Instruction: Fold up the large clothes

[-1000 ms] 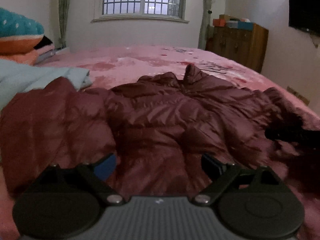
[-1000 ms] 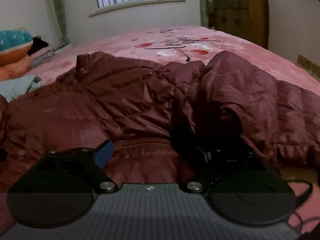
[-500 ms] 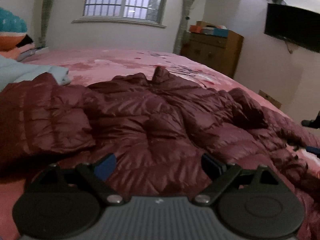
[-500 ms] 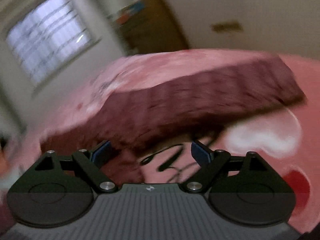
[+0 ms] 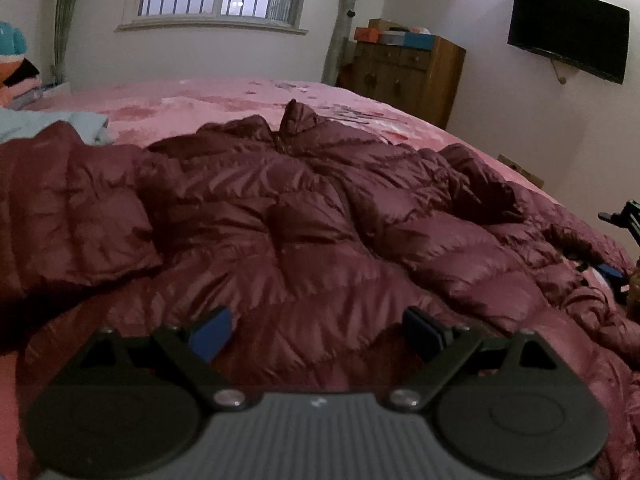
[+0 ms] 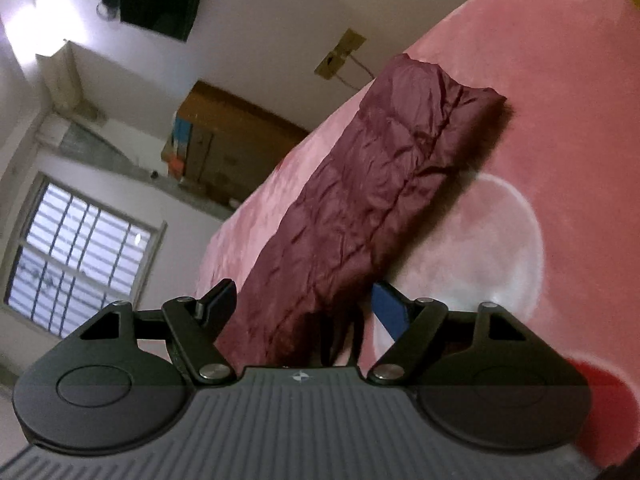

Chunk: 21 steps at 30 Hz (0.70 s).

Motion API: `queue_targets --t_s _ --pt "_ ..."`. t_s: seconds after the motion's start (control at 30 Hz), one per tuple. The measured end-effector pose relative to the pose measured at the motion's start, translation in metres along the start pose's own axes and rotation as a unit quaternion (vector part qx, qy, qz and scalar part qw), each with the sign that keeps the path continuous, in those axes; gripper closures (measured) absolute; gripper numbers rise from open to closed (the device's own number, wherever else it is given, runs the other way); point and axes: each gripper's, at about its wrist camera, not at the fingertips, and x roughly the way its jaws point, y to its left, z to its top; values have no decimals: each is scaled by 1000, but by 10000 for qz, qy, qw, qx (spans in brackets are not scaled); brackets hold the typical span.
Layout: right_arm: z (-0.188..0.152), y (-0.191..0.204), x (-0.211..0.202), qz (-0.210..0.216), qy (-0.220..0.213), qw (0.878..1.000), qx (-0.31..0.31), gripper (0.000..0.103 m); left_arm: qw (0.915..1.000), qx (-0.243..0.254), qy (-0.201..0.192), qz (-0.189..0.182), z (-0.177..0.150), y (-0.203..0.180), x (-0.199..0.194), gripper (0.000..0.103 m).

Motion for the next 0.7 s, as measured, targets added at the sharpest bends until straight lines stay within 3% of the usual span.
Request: queue_targets --t_s 0.17,0.7 --pt "-4 8 18 12 -159 9997 -178 9 10000 -68 61 -25 -3 1 4 10" --pt "-6 9 19 -208 -534 9967 -572 14 9999 -81 104 -6 -7 1 9 8"
